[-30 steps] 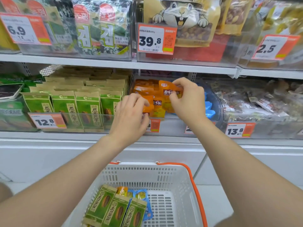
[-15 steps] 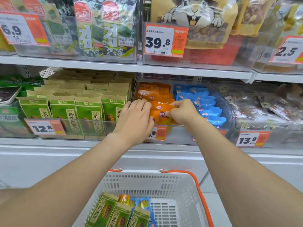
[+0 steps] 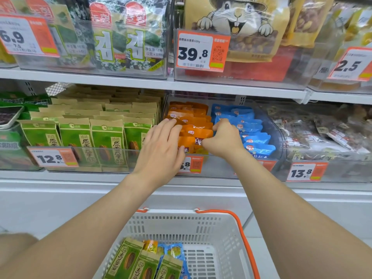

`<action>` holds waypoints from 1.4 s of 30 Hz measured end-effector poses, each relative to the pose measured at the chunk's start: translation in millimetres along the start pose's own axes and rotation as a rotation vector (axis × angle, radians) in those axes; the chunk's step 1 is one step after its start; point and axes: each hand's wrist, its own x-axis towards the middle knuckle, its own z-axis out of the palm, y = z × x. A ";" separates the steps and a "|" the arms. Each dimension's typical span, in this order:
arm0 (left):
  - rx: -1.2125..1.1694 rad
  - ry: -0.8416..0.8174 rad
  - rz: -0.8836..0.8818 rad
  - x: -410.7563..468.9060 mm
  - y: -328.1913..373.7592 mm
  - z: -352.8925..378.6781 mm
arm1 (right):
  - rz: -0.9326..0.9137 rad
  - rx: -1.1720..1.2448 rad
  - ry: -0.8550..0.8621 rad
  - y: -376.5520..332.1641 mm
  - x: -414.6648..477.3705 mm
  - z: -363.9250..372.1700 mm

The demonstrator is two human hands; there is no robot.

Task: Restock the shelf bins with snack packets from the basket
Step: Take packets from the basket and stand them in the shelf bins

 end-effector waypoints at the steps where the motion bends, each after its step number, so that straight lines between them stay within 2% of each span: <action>1: 0.008 0.024 0.014 -1.0 -0.5 -1.0 | -0.022 0.005 0.041 -2.4 -4.3 -2.1; 4: 0.028 0.108 0.029 -4.7 1.2 -6.5 | -0.190 0.122 0.060 -10.9 -16.5 -9.2; 8: 0.082 0.160 0.050 -13.1 3.8 -14.3 | -0.489 0.268 -0.030 -21.4 -41.0 -15.5; 14: 0.118 0.085 0.199 -40.1 -6.6 -10.8 | -0.490 0.182 -0.070 -6.4 -76.4 -13.2; 16: 0.093 -0.008 0.219 -53.8 -6.4 -6.4 | -0.462 0.143 -0.097 2.0 -88.7 -7.8; 19: 0.056 -0.252 0.233 -80.1 -2.9 8.8 | -0.423 0.031 -0.153 19.5 -107.1 10.1; 22: 0.086 -0.518 0.205 -109.0 4.7 25.0 | -0.377 -0.144 -0.328 43.3 -125.3 33.6; 27: 0.132 -0.903 0.254 -143.5 18.3 64.1 | -0.312 -0.371 -0.557 84.6 -139.0 67.0; 30: 0.086 -1.112 0.171 -168.1 19.9 101.7 | -0.302 -0.517 -0.650 105.5 -138.0 88.3; 32: 0.036 -1.209 0.101 -185.3 20.9 124.7 | -0.298 -0.616 -0.734 119.5 -137.2 101.7; 36: 0.033 -1.332 0.092 -198.3 23.5 157.2 | -0.288 -0.786 -0.881 139.1 -133.7 121.4; 42: -0.056 -1.365 -0.058 -208.7 10.6 216.6 | -0.211 -0.754 -0.943 151.8 -112.2 137.3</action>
